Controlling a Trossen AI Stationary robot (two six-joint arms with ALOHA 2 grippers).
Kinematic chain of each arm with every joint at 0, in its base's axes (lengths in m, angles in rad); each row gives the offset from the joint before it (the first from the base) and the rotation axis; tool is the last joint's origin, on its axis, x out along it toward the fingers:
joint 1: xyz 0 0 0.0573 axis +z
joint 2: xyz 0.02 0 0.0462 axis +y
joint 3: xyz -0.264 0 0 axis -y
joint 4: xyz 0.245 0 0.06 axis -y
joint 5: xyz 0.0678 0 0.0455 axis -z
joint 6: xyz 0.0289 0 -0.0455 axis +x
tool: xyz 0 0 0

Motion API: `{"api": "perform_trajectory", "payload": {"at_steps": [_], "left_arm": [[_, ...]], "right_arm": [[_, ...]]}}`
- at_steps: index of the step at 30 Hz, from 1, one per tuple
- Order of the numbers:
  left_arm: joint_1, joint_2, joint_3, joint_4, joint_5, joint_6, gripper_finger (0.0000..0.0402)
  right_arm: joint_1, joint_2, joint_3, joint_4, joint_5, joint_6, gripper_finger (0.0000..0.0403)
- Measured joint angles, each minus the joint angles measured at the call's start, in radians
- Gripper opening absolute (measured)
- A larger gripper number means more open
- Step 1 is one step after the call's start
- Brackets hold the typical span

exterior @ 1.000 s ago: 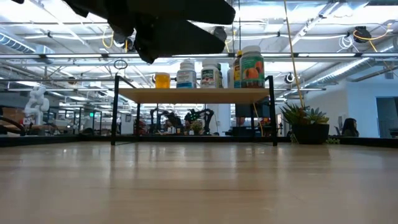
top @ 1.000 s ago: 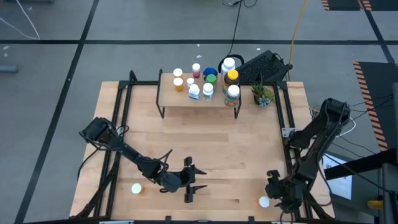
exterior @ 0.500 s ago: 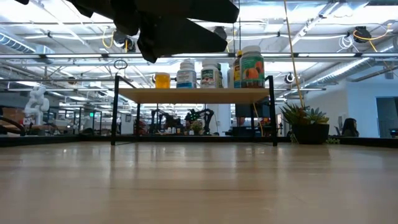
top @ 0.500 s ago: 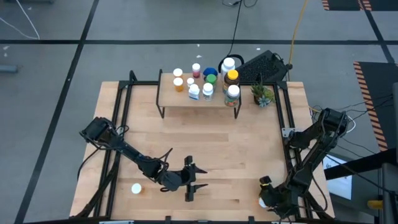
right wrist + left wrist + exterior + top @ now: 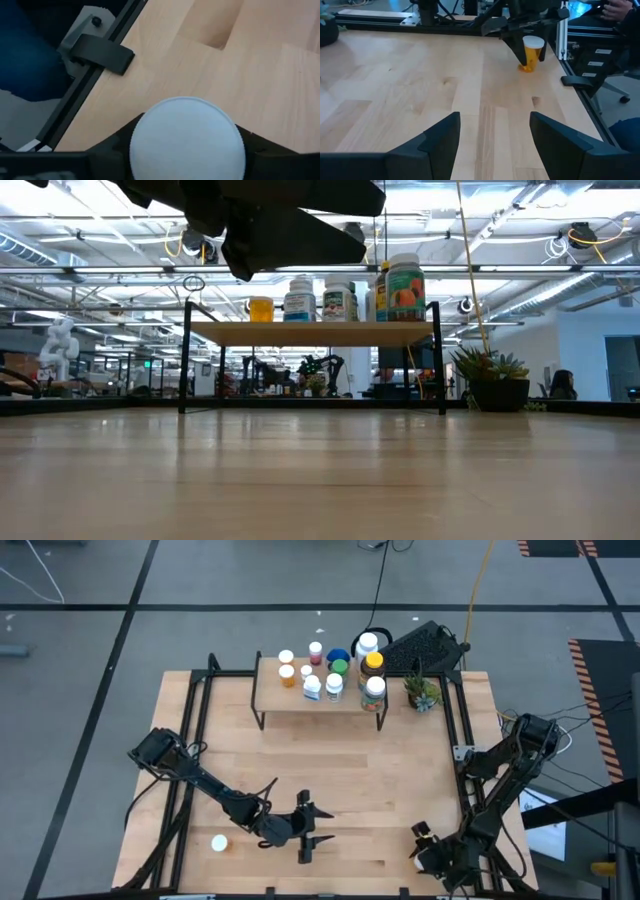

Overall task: Pick and place medicine bottles onto shelf by color
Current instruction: Put the right orange pill bottle aligned with the other orange pill bottle on the shelf

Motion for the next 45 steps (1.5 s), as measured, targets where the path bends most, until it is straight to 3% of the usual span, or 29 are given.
{"api": "perform_trajectory", "payload": {"at_steps": [5, 9, 13, 18, 25, 29, 34, 45], "left_arm": [[0.001, 0.0, 0.0, 0.0, 0.0, 0.015, 0.0241], [0.006, -0.004, 0.0, -0.03, -0.002, 0.057, 0.0241], [0.011, -0.055, 0.0, -0.164, -0.045, 0.115, 0.0241], [0.028, -0.185, 0.0, -0.462, -0.083, 0.076, 0.0242], [0.067, -0.357, 0.0, -0.733, -0.098, 0.108, 0.0241], [0.113, -0.383, -0.006, -0.7, -0.079, 0.11, 0.0241], [0.16, -0.342, -0.007, -0.696, -0.01, 0.006, 0.0242], [0.13, -0.26, -0.009, -0.662, 0.018, -0.19, 0.0242]], "right_arm": [[-0.059, 0.0, 0.0, 0.038, 0.067, -0.1, 0.0173], [-0.196, 0.0, 0.0, 0.125, 0.107, -0.196, 0.0188], [-0.404, -0.001, 0.0, 0.196, -0.013, -0.246, 0.0196], [-0.665, 0.0, 0.025, 0.27, -0.163, -0.347, 0.0179], [-0.913, 0.026, 0.121, 0.277, -0.296, -0.445, 0.0186], [-0.961, 0.085, 0.172, 0.276, -0.345, -0.479, 0.0185], [-0.954, 0.141, 0.21, 0.276, -0.343, -0.524, 0.0182], [-0.949, 0.275, 0.213, 0.273, -0.344, -0.541, 0.0188]]}}
